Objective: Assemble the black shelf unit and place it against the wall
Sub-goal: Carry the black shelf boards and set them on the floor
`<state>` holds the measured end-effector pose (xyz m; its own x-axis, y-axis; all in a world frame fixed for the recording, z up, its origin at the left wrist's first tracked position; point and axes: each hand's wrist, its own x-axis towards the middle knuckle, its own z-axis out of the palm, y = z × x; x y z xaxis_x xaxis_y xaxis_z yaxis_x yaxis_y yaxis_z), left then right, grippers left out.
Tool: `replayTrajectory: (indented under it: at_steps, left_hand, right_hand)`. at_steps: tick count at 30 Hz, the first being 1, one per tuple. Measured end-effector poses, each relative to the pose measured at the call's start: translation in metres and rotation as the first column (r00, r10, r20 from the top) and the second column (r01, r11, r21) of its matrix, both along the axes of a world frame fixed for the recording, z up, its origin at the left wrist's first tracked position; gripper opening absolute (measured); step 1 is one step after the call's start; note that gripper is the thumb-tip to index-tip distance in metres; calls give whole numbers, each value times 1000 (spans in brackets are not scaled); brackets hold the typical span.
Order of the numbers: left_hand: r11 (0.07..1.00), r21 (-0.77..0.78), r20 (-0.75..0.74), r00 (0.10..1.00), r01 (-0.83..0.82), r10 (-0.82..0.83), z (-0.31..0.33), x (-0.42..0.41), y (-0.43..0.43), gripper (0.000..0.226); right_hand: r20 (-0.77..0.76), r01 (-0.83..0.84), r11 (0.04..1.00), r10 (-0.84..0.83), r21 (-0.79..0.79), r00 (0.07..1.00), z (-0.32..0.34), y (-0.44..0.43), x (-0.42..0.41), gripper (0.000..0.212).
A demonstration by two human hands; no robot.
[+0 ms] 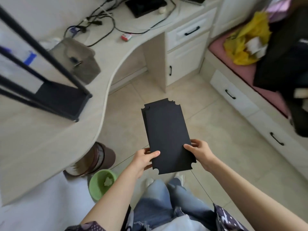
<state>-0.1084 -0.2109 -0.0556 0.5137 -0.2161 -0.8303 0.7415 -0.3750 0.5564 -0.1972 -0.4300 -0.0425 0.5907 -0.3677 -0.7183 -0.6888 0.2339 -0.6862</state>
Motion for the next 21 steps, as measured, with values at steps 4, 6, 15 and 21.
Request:
replayTrajectory:
  at_steps: [4,6,15,21]
  left_hand:
    - [992,-9,-12,992,126,-126,-6,24,-67,28]
    - [985,-21,-12,985,171,-171,-11,38,-93,28]
    - [925,-42,17,926,378,-378,-31,95,-192,35]
    - [893,-27,-9,893,449,-449,-35,97,-249,36]
  right_hand:
    - [-36,131,991,-131,-18,991,-6,-53,-6,25]
    - [-42,189,982,-190,-25,981,-9,-72,-4,26]
    - [-55,437,899,-437,-4,898,-27,-133,4,27]
    - [-53,514,857,-515,-33,856,-34,-172,-5,28]
